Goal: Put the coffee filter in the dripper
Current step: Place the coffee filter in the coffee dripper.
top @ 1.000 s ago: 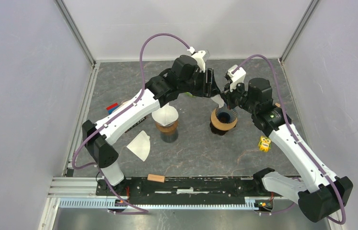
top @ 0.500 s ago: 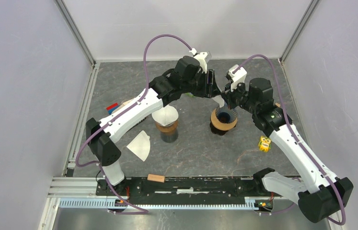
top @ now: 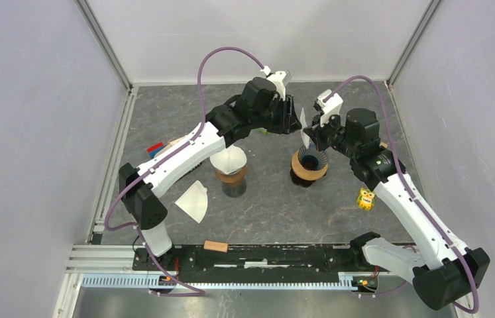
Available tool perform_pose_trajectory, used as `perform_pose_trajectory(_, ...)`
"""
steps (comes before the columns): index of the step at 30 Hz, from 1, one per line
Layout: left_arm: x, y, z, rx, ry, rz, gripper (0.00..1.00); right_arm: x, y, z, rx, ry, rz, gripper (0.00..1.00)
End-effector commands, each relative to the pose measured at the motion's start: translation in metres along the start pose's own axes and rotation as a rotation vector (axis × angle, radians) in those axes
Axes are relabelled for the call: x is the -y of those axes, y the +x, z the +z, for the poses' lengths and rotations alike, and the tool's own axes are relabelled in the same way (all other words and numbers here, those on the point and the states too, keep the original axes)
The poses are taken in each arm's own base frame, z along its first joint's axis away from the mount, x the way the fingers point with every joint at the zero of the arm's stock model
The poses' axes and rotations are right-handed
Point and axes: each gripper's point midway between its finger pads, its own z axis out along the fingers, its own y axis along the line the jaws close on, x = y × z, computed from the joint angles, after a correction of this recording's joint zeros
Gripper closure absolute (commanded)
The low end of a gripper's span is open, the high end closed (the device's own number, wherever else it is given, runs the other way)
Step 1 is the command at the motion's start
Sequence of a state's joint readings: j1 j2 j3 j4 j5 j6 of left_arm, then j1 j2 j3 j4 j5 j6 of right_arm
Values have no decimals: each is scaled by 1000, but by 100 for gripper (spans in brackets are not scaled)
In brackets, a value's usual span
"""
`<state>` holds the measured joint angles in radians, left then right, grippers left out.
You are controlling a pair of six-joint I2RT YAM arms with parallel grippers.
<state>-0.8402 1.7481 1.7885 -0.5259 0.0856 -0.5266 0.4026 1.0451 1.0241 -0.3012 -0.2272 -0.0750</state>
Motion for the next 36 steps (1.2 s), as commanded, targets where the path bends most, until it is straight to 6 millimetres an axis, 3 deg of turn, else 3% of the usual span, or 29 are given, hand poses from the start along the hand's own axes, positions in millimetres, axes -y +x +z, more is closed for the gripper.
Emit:
perform_pose_trajectory(1,0,-11,3,42,-3,0,58,3,-15,-6,55,15,-11,100)
perform_pose_trajectory(7,2,-12,5,39,9,2,63,2,-15,-7,55,10,-12,100)
perform_pose_trajectory(16,13,-14,7,32,61,-7,48,1,-10,-4,46,3,-6,100)
perform_pose_trajectory(28,23,-8,-4,18,124,-29,53,13,4,-1,10,67,-22,100)
perform_pose_trajectory(36,24,-13,-9,30,132,-33,50,12,9,0,1,64,-22,100)
